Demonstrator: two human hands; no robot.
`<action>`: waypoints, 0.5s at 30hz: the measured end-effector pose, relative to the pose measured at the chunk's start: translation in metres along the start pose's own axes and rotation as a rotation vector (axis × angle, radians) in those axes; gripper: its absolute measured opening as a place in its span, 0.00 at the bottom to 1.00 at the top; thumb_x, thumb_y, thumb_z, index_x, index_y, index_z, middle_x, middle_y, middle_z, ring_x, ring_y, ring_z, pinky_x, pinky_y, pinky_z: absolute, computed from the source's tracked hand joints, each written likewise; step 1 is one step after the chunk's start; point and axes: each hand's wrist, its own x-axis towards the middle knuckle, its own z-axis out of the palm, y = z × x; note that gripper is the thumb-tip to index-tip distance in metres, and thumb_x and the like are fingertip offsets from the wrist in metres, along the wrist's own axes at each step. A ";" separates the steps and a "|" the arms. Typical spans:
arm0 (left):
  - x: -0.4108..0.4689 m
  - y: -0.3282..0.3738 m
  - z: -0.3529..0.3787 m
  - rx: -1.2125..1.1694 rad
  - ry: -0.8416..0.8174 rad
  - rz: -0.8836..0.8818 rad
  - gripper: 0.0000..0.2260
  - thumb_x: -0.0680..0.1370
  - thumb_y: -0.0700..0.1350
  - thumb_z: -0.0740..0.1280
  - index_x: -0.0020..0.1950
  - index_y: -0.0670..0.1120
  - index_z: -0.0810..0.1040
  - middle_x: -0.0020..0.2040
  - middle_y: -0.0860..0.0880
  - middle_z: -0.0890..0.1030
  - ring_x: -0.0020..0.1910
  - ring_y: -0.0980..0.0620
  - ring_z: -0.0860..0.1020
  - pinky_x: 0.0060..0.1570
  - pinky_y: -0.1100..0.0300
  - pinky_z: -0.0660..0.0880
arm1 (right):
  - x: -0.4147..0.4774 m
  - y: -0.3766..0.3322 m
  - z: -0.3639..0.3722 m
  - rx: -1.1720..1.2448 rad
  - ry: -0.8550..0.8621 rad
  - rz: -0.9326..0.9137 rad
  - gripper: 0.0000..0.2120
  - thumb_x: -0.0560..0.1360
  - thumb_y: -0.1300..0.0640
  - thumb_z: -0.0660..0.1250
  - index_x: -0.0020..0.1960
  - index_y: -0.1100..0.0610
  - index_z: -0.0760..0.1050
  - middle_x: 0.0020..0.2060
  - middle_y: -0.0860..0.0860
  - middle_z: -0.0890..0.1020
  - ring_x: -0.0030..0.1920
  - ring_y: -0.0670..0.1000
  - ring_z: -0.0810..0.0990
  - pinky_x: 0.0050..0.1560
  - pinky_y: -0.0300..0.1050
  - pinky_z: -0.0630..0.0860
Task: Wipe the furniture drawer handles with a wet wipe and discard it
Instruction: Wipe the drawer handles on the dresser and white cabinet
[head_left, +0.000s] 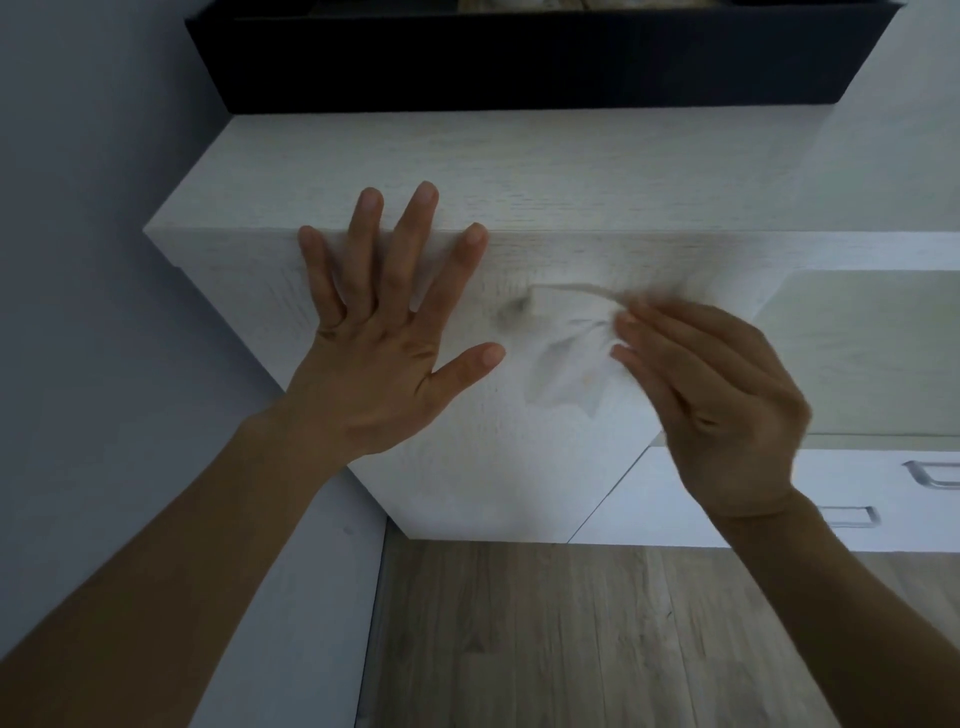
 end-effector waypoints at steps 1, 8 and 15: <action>0.000 0.000 0.000 -0.004 -0.003 -0.001 0.31 0.78 0.67 0.39 0.74 0.55 0.31 0.69 0.55 0.23 0.68 0.50 0.24 0.64 0.45 0.24 | -0.001 0.000 -0.003 -0.003 0.015 0.022 0.06 0.76 0.62 0.70 0.50 0.64 0.82 0.48 0.55 0.83 0.50 0.54 0.82 0.54 0.48 0.77; -0.001 -0.001 -0.001 -0.005 -0.017 0.003 0.31 0.78 0.67 0.40 0.74 0.54 0.32 0.73 0.50 0.29 0.69 0.50 0.24 0.64 0.44 0.25 | 0.005 -0.005 -0.017 -0.081 0.124 0.055 0.03 0.76 0.68 0.68 0.47 0.68 0.80 0.49 0.55 0.79 0.49 0.55 0.80 0.52 0.47 0.78; 0.000 0.001 0.000 -0.008 -0.011 0.000 0.31 0.78 0.67 0.39 0.74 0.55 0.31 0.69 0.55 0.22 0.68 0.50 0.23 0.63 0.46 0.24 | 0.001 -0.018 0.002 -0.022 -0.048 0.005 0.14 0.79 0.54 0.65 0.49 0.65 0.81 0.48 0.58 0.84 0.52 0.55 0.81 0.56 0.48 0.76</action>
